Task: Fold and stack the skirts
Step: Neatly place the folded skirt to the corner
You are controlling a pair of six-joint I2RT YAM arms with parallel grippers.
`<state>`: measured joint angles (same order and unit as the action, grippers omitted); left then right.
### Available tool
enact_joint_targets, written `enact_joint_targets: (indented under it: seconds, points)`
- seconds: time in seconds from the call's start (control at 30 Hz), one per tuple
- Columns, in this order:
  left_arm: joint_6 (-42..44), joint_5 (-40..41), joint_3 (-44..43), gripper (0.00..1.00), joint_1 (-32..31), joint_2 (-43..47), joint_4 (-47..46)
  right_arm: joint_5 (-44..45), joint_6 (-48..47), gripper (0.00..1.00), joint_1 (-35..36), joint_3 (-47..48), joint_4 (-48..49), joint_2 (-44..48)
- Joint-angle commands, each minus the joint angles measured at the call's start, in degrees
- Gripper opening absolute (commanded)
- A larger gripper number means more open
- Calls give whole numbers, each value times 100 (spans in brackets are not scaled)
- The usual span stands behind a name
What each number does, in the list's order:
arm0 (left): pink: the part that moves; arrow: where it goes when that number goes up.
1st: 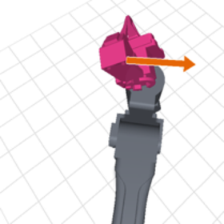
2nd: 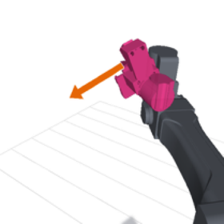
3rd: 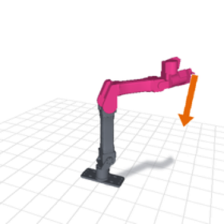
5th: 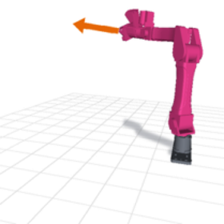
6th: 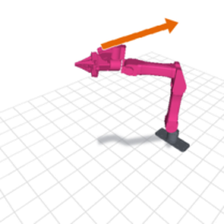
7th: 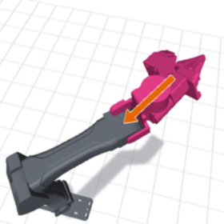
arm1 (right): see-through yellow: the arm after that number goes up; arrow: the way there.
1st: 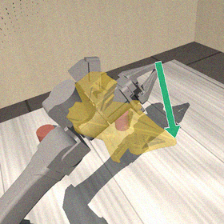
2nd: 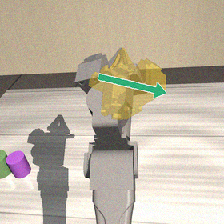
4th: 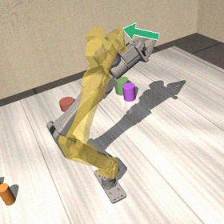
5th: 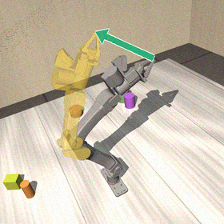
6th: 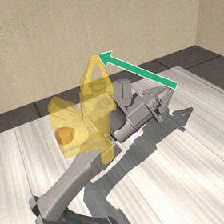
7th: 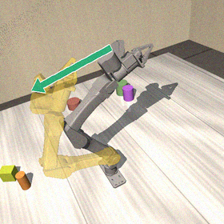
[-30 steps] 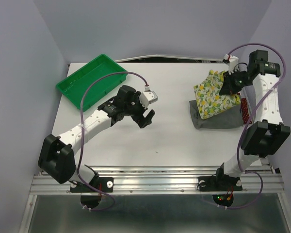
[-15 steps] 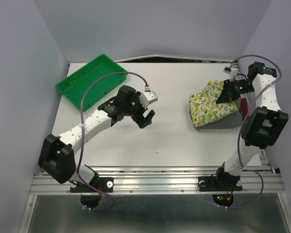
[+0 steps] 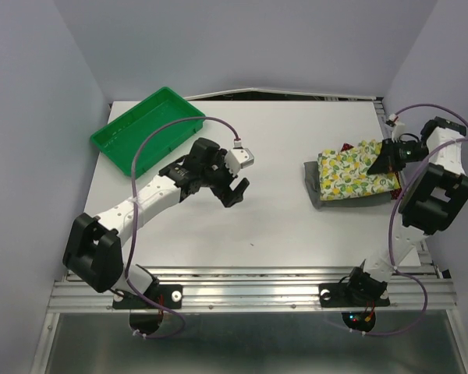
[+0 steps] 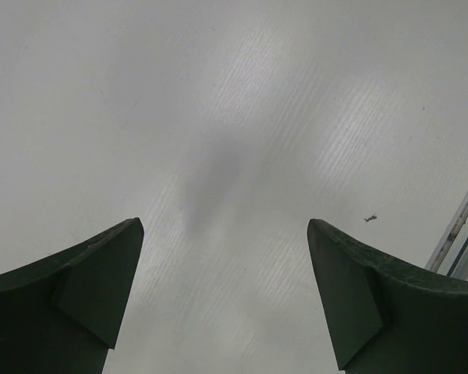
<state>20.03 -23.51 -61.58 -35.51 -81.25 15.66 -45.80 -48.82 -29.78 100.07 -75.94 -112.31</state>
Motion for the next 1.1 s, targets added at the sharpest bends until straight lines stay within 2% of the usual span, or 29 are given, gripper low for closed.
enact_joint_targets:
  seconds: [0.0,0.13,0.2,0.3,0.43,0.5,0.57,0.67,0.73,0.87,1.07]
  points:
    - [89,-22,-302,99,9,-66,86,-193,-234,9,25,-338,342,-71]
    - [71,47,-346,99,9,-101,192,-184,-155,14,25,-225,589,-405]
    - [89,109,-355,99,9,-58,244,-87,-58,22,-27,-173,659,-476]
    - [89,250,-311,99,17,22,244,158,214,23,-106,-138,1211,-432]
    - [27,224,-249,99,35,13,227,484,83,23,-107,222,1266,-642]
    - [10,197,-249,99,35,22,218,546,48,34,-107,504,1065,-836]
    - [10,215,-249,99,35,66,209,537,30,55,-107,583,889,-880]
    - [27,285,-188,99,44,145,183,642,48,68,-107,444,923,-671]
    - [27,312,-152,99,61,189,183,695,118,71,-107,320,985,-521]
    - [-104,137,-170,99,333,215,165,792,564,97,-107,390,1212,-195]
    - [-237,-312,-398,99,1254,154,218,1161,1435,100,-107,838,1644,279]
